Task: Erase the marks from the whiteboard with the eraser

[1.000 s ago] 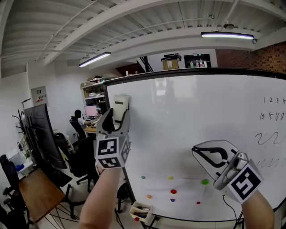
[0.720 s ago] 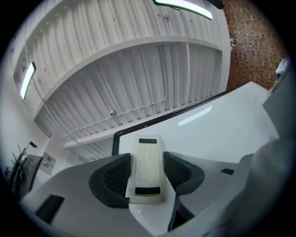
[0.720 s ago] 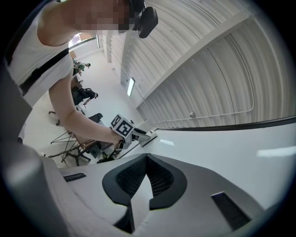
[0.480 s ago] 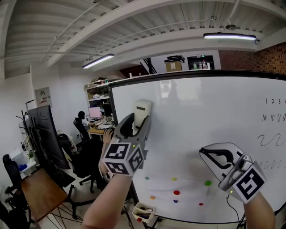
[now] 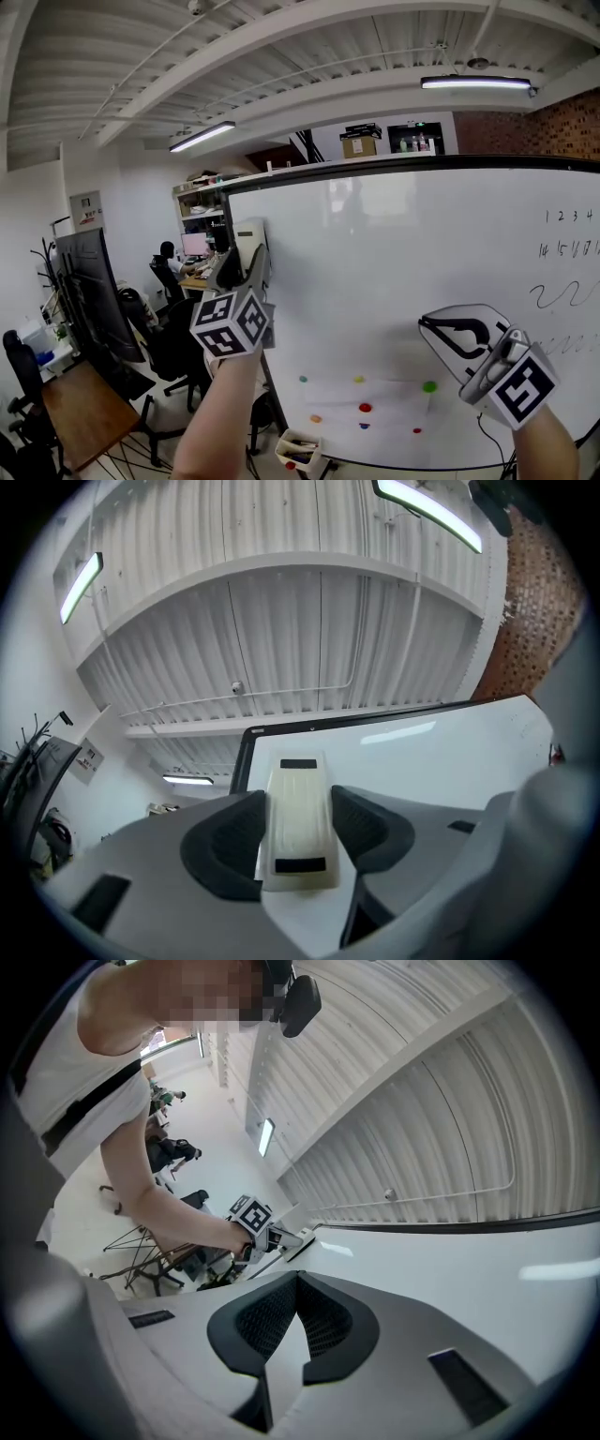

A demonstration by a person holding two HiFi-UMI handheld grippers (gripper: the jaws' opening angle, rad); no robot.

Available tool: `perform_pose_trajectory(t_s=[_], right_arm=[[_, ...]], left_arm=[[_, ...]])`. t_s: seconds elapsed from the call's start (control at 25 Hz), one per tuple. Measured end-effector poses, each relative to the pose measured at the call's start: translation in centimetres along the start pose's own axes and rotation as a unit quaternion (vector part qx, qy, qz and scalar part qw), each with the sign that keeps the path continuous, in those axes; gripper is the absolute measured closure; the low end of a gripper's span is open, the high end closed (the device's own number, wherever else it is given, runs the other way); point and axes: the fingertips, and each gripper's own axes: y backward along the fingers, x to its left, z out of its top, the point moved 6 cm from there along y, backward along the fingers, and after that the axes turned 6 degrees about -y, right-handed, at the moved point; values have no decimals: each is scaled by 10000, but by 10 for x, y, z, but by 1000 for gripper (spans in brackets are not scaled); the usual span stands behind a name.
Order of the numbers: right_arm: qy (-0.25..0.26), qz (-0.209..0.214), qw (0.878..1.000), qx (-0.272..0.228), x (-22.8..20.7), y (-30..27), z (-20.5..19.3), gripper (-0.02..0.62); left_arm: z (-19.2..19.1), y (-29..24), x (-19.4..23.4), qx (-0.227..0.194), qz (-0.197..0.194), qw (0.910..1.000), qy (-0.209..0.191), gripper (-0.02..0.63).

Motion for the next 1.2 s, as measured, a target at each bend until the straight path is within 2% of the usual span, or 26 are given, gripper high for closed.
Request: perform_pose_trajectory(t_s=[0.08,0.16,0.32,0.48,0.56,0.64,0.76,0.88,0.92,1.04,1.2], right_arm=[[-109,-42,9999,-44,-3,3,-3,581],[-128,-34,9999,-64,-2,4,-2,581],[-48,87,9999,-141,7,-4,6,581],[75,199,9996,-207,15,-11,16,581],[138,213,9995,-210,21,-11,18,581],[173,153,9997,-123,24,-5,18,581],[35,-76,10000,47,22,14,16,581],[-309,-311,9990,76,8,30,8,581],[-411,-369,9985,42,3,34,4,581],[-572,-442,9974,23,-3,40,-4,581],[-630,-380,9973,-7,4,32,-4,581]], left_arm=[[-1,-2,-17,114,-293,9993,206,362],[-1,0,-41,199,-745,9968,218,362],[-1,13,-91,281,-1558,9869,-318,362],[0,22,-117,370,-1931,9756,-980,362],[3,21,-111,374,-1835,9750,-1193,364],[8,15,-86,323,-1508,9827,-1023,361],[11,8,-31,280,-935,9949,-272,357],[10,3,3,90,-531,9976,425,357],[10,1,1,62,-501,9978,420,357],[8,0,-16,231,-527,9983,-105,357],[-3,11,-23,934,-887,9910,-362,357]])
